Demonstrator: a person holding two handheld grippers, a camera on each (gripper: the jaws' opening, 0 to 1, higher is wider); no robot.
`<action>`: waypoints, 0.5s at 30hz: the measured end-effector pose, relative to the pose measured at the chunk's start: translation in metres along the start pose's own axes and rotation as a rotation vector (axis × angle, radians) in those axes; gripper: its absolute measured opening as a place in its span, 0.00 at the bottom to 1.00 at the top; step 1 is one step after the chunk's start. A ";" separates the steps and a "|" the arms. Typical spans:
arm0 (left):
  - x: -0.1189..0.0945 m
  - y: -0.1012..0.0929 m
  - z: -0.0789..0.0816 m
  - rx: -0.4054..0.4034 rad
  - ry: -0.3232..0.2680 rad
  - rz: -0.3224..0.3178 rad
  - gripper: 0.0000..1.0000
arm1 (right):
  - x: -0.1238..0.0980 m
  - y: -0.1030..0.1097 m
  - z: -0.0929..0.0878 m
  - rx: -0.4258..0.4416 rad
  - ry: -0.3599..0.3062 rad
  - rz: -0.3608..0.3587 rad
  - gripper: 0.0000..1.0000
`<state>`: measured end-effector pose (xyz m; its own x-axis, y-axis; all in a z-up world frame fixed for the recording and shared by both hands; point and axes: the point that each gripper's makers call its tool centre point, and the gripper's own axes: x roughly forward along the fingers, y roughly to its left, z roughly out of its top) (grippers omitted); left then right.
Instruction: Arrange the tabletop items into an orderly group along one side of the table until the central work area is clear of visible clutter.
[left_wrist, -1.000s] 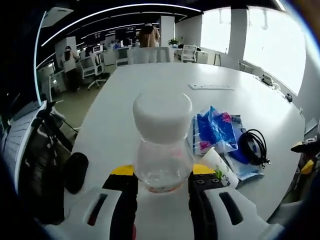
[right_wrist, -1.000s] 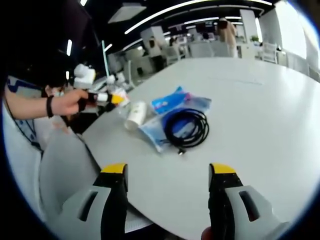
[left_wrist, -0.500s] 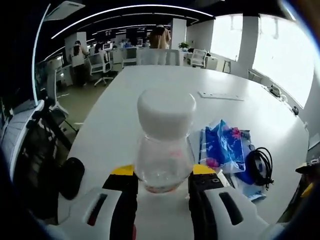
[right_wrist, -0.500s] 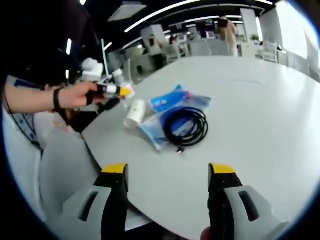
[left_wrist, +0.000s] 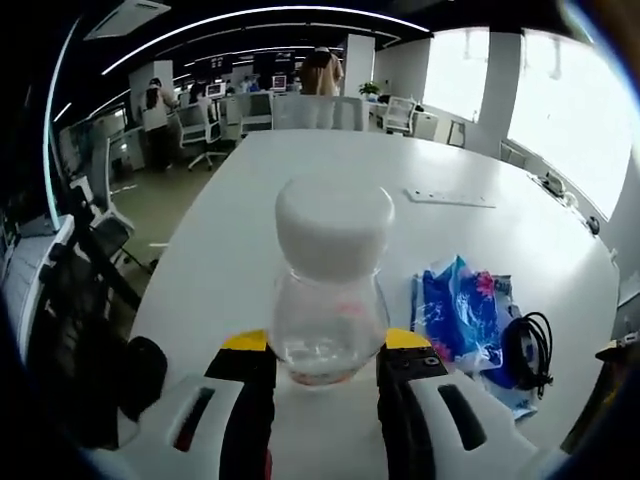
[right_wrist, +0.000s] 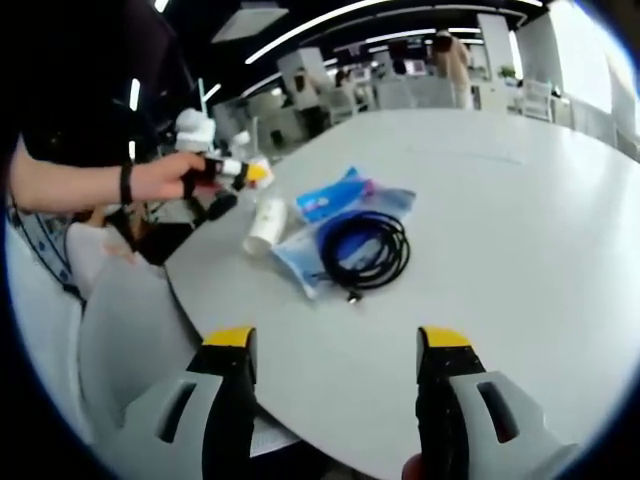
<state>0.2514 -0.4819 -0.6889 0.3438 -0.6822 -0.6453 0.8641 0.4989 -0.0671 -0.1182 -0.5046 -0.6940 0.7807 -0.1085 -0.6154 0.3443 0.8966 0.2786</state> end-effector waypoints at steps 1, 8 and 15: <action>0.001 0.000 0.001 -0.001 0.000 0.001 0.38 | 0.000 0.000 0.000 -0.001 0.000 0.000 0.63; 0.011 0.001 0.009 0.005 -0.001 -0.004 0.38 | -0.002 -0.004 -0.001 0.002 0.007 -0.005 0.63; 0.019 0.000 0.016 0.003 -0.005 -0.015 0.38 | -0.004 -0.006 -0.002 0.000 0.015 -0.007 0.63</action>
<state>0.2639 -0.5030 -0.6891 0.3321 -0.6923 -0.6407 0.8702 0.4869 -0.0751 -0.1246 -0.5086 -0.6944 0.7705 -0.1080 -0.6282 0.3496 0.8957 0.2748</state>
